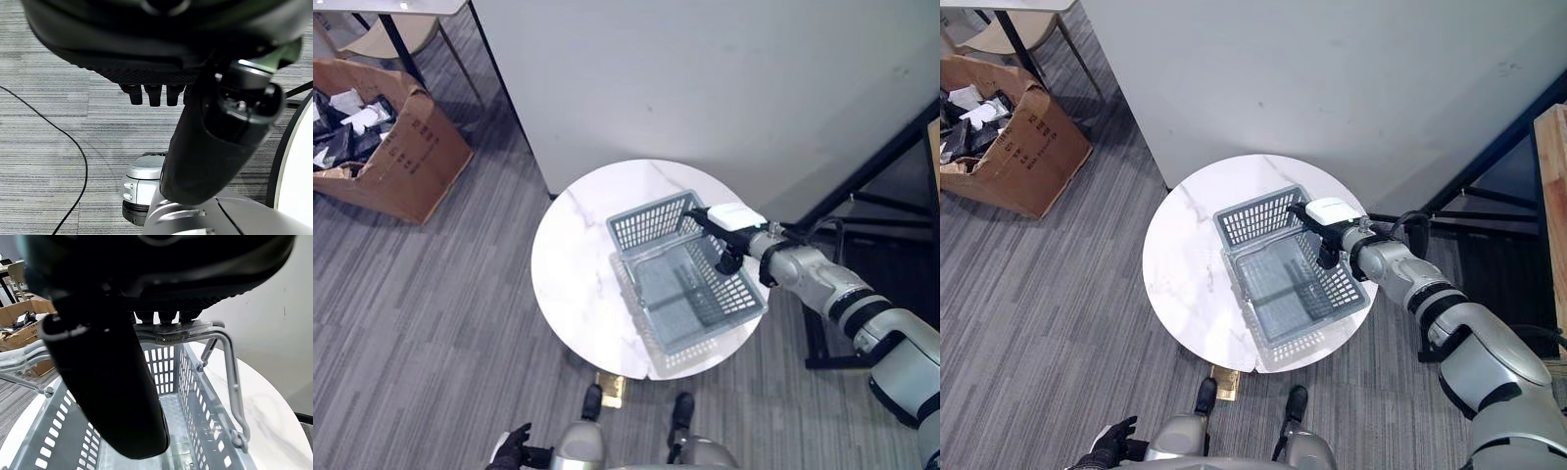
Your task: Get the vegetables into the basket
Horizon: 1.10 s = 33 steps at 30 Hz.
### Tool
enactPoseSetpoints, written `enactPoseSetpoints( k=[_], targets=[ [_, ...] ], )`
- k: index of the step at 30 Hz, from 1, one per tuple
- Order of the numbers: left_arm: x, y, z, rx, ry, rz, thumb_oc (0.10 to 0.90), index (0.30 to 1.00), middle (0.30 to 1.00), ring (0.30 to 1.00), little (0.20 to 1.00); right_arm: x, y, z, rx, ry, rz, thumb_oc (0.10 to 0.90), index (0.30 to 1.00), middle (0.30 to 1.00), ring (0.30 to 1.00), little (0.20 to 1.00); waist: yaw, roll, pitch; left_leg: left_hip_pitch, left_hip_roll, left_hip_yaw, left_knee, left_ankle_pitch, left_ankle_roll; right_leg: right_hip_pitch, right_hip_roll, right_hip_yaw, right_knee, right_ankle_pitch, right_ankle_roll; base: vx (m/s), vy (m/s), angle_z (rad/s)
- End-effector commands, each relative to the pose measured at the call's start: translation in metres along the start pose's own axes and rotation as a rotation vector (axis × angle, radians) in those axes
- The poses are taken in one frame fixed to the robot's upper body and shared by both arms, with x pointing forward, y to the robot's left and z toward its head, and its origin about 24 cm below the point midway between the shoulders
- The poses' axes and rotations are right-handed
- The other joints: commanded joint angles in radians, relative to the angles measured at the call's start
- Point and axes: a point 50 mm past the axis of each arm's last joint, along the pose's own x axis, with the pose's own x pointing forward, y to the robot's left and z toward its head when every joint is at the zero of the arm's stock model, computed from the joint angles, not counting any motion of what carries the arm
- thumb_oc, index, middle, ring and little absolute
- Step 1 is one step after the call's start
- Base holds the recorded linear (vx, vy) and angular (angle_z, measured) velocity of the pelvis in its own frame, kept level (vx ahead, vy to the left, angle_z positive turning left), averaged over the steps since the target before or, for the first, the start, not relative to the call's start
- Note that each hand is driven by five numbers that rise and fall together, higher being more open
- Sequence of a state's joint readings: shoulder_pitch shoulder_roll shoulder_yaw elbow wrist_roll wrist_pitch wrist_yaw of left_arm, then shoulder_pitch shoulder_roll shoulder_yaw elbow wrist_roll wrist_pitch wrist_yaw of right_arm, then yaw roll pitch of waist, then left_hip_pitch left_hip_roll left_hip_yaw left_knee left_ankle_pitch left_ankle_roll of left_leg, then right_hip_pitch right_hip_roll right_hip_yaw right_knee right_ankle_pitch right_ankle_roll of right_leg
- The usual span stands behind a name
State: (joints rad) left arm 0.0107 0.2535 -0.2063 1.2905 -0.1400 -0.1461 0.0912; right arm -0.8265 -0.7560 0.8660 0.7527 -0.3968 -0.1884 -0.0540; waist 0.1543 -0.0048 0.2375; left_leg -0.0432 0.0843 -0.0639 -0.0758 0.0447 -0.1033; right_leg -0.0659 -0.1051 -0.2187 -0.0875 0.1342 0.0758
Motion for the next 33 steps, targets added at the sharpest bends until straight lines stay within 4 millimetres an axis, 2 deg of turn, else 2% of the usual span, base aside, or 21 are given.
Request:
enactPoseSetpoints(
  k=[1, 2, 7, 9, 11, 14, 18, 25, 28, 29, 33],
  targets=[
    [0.002, 0.005, 0.007, 0.062, -0.02, 0.03, 0.9, 1.0, 1.0, 1.0, 1.0, 0.016, -0.082, 0.013, -0.034, -0.023, -0.282, 0.9, 1.0, 1.0, 1.0, 1.0, 0.014, -0.036, -0.024, -0.049, 0.027, 0.014, -0.011, 0.069, -0.007, 0.014, -0.092, 0.048, 0.024, -0.003, 0.089, -0.04, 0.022, 0.12],
    [0.002, 0.005, 0.009, 0.066, -0.025, 0.03, 0.9, 1.0, 1.0, 1.0, 1.0, 0.018, -0.082, 0.015, -0.048, -0.026, -0.277, 0.4, 0.3, 0.3, 0.3, 0.3, 0.016, -0.034, -0.02, -0.054, 0.027, 0.013, -0.011, 0.07, -0.006, 0.008, -0.092, 0.048, 0.022, -0.001, 0.088, -0.02, 0.017, 0.09],
    [0.003, 0.003, 0.012, 0.073, -0.032, 0.026, 0.9, 1.0, 1.0, 1.0, 1.0, 0.021, -0.077, 0.015, -0.042, -0.013, -0.253, 0.4, 0.3, 0.3, 0.3, 0.3, 0.022, -0.034, -0.022, -0.058, 0.024, 0.013, -0.011, 0.07, -0.005, 0.007, -0.093, 0.047, 0.015, 0.002, 0.09, 0.0, 0.002, 0.01],
    [0.003, 0.002, 0.013, 0.082, -0.036, 0.025, 0.9, 1.0, 1.0, 1.0, 1.0, 0.023, -0.064, 0.01, -0.053, 0.019, -0.198, 0.4, 0.3, 0.3, 0.3, 0.3, 0.025, -0.035, -0.025, -0.059, 0.023, 0.012, -0.011, 0.068, -0.005, 0.01, -0.094, 0.047, 0.011, 0.003, 0.09, 0.0, 0.0, 0.0],
    [0.003, 0.002, 0.013, 0.084, -0.036, 0.023, 0.9, 1.0, 1.0, 1.0, 1.0, 0.023, -0.062, 0.008, -0.06, 0.032, -0.187, 0.4, 0.3, 0.3, 0.3, 0.3, 0.026, -0.034, -0.028, -0.057, 0.023, 0.012, -0.011, 0.067, -0.004, 0.011, -0.094, 0.048, 0.01, 0.002, 0.09, 0.0, 0.0, 0.0],
    [0.003, -0.001, 0.012, 0.094, -0.035, 0.014, 0.9, 1.0, 1.0, 1.0, 1.0, 0.021, -0.048, 0.001, -0.043, 0.059, -0.151, 0.4, 0.3, 0.3, 0.3, 0.3, 0.024, -0.037, -0.036, -0.048, 0.023, 0.016, -0.011, 0.062, -0.003, 0.02, -0.096, 0.047, 0.008, -0.001, 0.09, 0.0, 0.0, 0.0],
    [0.002, -0.001, 0.009, 0.104, -0.026, 0.009, 0.9, 1.0, 1.0, 1.0, 1.0, 0.018, -0.048, 0.003, -0.056, 0.028, -0.144, 0.4, 0.3, 0.3, 0.3, 0.3, 0.017, -0.041, -0.044, -0.036, 0.022, 0.02, -0.011, 0.055, -0.003, 0.028, -0.095, 0.049, 0.007, -0.004, 0.091, 0.01, 0.002, 0.0],
    [0.0, 0.003, -0.006, 0.097, 0.028, 0.005, 0.9, 1.0, 1.0, 1.0, 1.0, -0.008, -0.071, 0.013, 0.04, -0.125, -0.194, 0.4, 0.3, 0.3, 0.3, 0.3, -0.028, -0.055, -0.072, 0.011, 0.028, 0.049, -0.011, 0.036, -0.004, 0.051, -0.096, 0.07, 0.005, -0.007, 0.095, 0.03, 0.009, -0.08],
    [-0.001, 0.003, -0.01, 0.093, 0.044, 0.0, 0.9, 1.0, 1.0, 1.0, 1.0, -0.018, -0.074, 0.012, 0.089, -0.152, -0.209, 0.4, 0.3, 0.3, 0.3, 0.3, -0.038, -0.057, -0.079, 0.022, 0.03, 0.059, -0.011, 0.031, -0.004, 0.055, -0.096, 0.075, 0.003, -0.005, 0.096, 0.01, 0.003, -0.14],
    [-0.002, 0.003, -0.014, 0.089, 0.053, -0.005, 0.9, 1.0, 1.0, 1.0, 1.0, -0.029, -0.073, 0.007, 0.15, -0.156, -0.23, 0.4, 0.3, 0.3, 0.3, 0.3, -0.051, -0.057, -0.089, 0.033, 0.032, 0.069, -0.011, 0.027, -0.004, 0.057, -0.095, 0.08, 0.002, -0.006, 0.097, 0.02, 0.0, -0.14],
    [-0.003, 0.003, -0.017, 0.095, 0.06, -0.015, 0.9, 1.0, 1.0, 1.0, 1.0, -0.042, -0.069, -0.005, 0.208, -0.137, -0.241, 0.4, 0.3, 0.3, 0.3, 0.3, -0.07, -0.054, -0.101, 0.048, 0.033, 0.083, -0.011, 0.022, -0.005, 0.06, -0.093, 0.092, 0.002, -0.005, 0.098, 0.02, 0.002, -0.12]
  ],
)
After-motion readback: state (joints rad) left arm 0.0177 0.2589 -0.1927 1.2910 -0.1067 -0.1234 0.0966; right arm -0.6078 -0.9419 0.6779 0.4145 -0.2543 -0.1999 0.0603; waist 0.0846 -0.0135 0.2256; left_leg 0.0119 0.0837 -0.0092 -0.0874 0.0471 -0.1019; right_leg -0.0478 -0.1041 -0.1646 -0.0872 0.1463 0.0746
